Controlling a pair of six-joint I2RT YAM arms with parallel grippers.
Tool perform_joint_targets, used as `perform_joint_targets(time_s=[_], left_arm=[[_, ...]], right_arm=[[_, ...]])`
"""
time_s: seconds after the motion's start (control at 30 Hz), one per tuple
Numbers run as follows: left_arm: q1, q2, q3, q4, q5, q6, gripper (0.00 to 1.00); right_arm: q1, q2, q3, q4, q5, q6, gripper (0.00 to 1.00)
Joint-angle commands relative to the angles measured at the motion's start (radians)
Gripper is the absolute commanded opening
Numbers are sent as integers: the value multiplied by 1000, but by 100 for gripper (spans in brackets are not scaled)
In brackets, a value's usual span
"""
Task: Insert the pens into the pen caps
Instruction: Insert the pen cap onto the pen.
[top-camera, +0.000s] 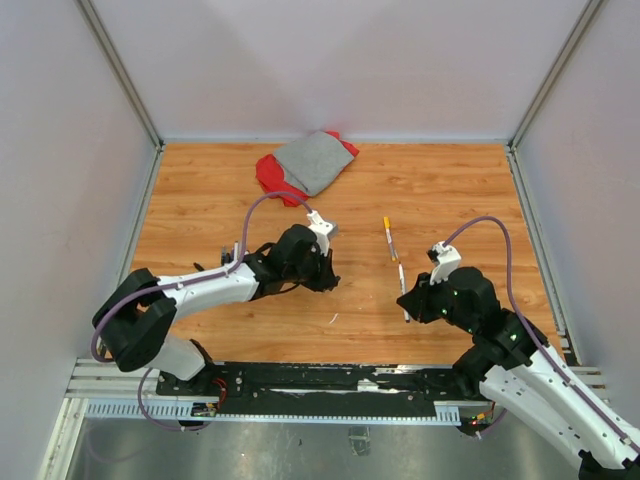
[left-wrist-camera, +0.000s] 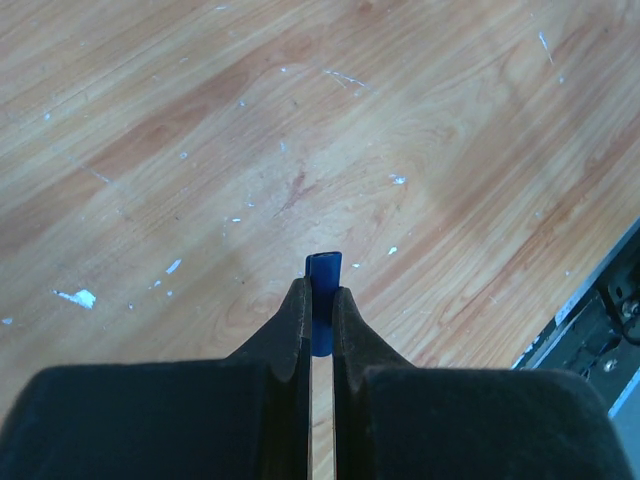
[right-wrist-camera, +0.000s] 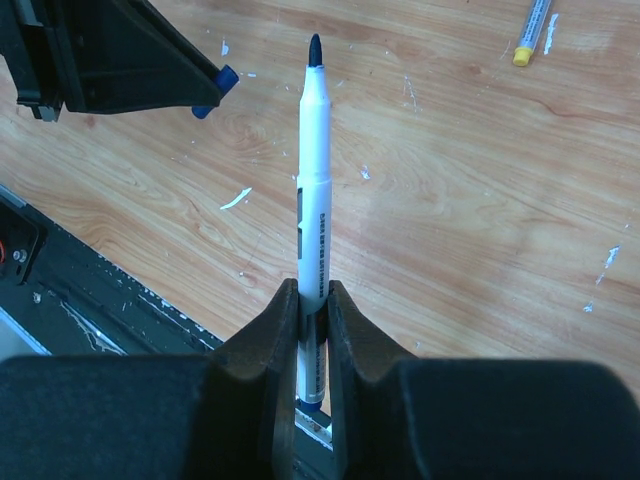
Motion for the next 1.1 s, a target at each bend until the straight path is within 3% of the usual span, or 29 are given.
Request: perform_joint_targets(time_s=[0.0, 0.2, 0.4, 0.57, 0.77, 1.07], left_arm=[[19, 8, -7, 71, -32, -103, 0], [72, 1, -40, 96, 50, -122, 1], [72, -58, -27, -38, -148, -244, 0], [72, -126, -43, -80, -231, -290, 0], [72, -210, -71, -52, -234, -193, 0], [81, -308, -106, -44, -257, -177, 0]], right_arm=[[-16, 0, -14, 25, 11, 9, 6], [-14, 14, -13, 30, 9, 14, 6], [-16, 22, -18, 35, 7, 23, 6], [-14, 35, -21, 43, 3, 27, 6], [-15, 59, -20, 58, -3, 24, 5], [-15, 50, -39, 142, -36, -2, 1]])
